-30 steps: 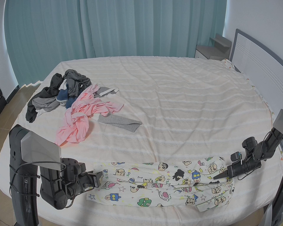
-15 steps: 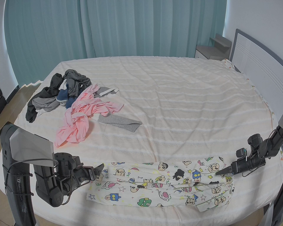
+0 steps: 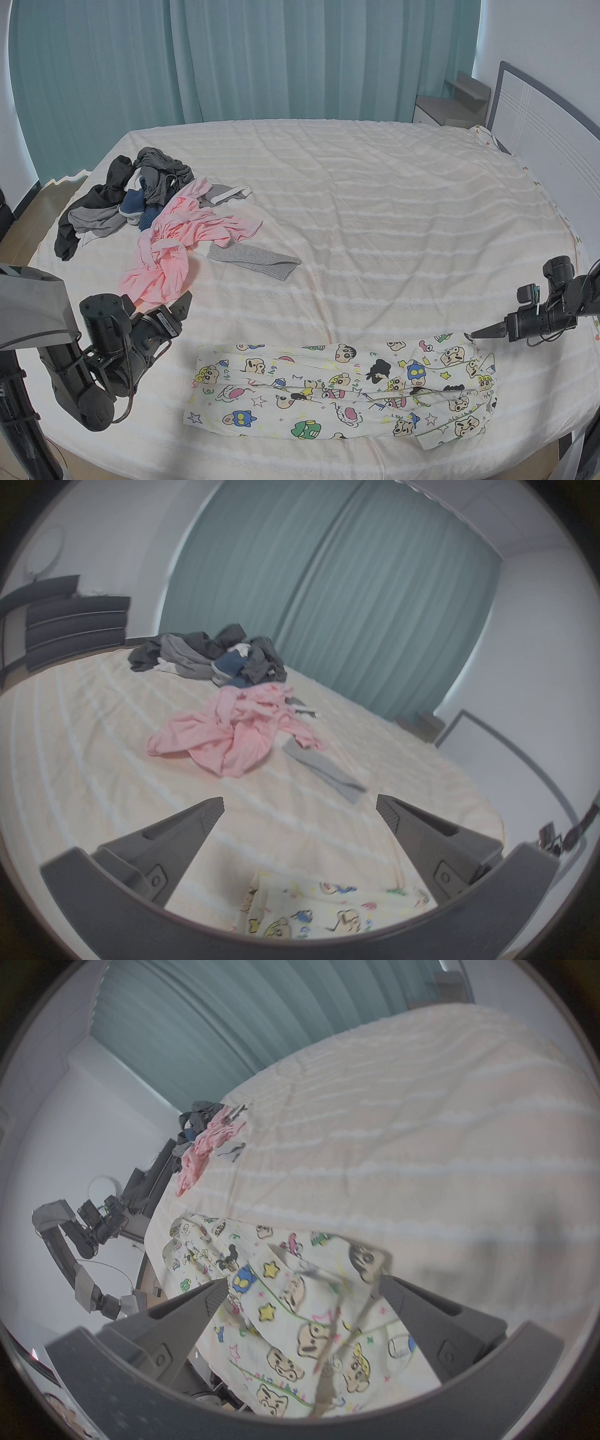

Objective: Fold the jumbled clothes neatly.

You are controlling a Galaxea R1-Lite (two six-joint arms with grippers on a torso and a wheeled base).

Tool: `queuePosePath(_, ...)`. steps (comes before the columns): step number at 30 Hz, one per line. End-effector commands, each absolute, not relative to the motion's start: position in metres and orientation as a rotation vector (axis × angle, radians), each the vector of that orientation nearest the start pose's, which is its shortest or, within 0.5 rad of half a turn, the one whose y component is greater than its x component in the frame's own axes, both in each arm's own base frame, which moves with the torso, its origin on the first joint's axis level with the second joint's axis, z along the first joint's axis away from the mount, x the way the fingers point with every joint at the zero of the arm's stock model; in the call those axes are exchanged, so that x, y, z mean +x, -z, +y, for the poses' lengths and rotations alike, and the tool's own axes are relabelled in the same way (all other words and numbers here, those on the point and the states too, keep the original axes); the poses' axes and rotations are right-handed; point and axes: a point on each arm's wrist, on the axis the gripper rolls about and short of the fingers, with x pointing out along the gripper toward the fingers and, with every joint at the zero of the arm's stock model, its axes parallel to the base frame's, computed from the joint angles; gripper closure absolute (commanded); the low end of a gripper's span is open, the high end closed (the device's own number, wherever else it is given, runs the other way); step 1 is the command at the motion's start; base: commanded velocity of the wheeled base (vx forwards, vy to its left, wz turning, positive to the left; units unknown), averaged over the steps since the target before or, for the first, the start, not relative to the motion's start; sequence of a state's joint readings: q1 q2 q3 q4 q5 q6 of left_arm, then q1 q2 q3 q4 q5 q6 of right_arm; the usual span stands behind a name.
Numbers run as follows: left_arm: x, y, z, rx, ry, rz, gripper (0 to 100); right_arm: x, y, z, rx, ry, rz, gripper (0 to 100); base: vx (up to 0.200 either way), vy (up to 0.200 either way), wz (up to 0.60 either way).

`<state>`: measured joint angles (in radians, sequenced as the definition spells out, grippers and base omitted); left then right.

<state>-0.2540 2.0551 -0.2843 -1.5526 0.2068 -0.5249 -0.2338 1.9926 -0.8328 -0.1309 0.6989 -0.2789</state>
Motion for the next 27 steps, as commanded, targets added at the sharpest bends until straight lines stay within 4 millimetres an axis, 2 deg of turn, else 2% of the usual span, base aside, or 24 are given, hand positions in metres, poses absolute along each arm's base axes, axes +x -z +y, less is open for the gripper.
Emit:
queuePosePath(1, 0.251, -0.084, -0.061, -0.635, -0.019, 0.135, 0, 0.321, -0.086, -0.024, 0.096, -0.614, 0.784, 0, 0.000, 0.000, 0.00)
queuePosePath(5, 0.231, -0.076, -0.065, -0.717, -0.015, 0.206, 0, 0.330, -0.072, 0.005, 0.063, -0.690, 0.830, 0, 0.000, 0.000, 0.00)
queuePosePath(7, 0.222, -0.073, -0.069, -0.730, -0.002, 0.239, 0, 0.334, -0.065, 0.010, 0.047, -0.684, 0.854, 0, 0.000, 0.000, 0.00)
queuePosePath(10, 0.210, -0.071, -0.076, -0.749, 0.022, 0.279, 0, 0.339, -0.049, 0.010, 0.032, -0.662, 0.898, 0, 0.000, 0.000, 0.00)
queuePosePath(14, 0.206, -0.069, -0.077, -0.747, 0.007, 0.287, 0, 0.336, -0.034, 0.009, 0.022, -0.663, 0.943, 0, 0.000, 0.000, 0.00)
queuePosePath(19, 0.206, -0.069, -0.077, -0.756, -0.013, 0.279, 0, 0.336, -0.028, 0.004, 0.017, -0.645, 0.956, 0, 0.000, 0.000, 0.00)
queuePosePath(20, 0.206, -0.069, -0.077, -0.754, -0.018, 0.278, 0, 0.336, -0.028, 0.003, 0.017, -0.642, 0.952, 0, 0.000, 0.000, 0.00)
queuePosePath(23, 0.205, -0.069, -0.077, -0.753, -0.030, 0.274, 0, 0.338, -0.047, 0.001, 0.014, -0.644, 0.879, 0, 0.000, 0.000, 0.00)
queuePosePath(25, 0.205, -0.068, -0.077, -0.752, -0.030, 0.275, 0, 0.327, -0.067, 0.005, 0.032, -0.685, 0.832, 0, 0.000, 0.000, 0.00)
queuePosePath(27, 0.206, -0.068, -0.077, -0.752, -0.030, 0.275, 0, 0.320, -0.070, 0.007, 0.036, -0.699, 0.831, 0, 0.000, 0.000, 0.00)
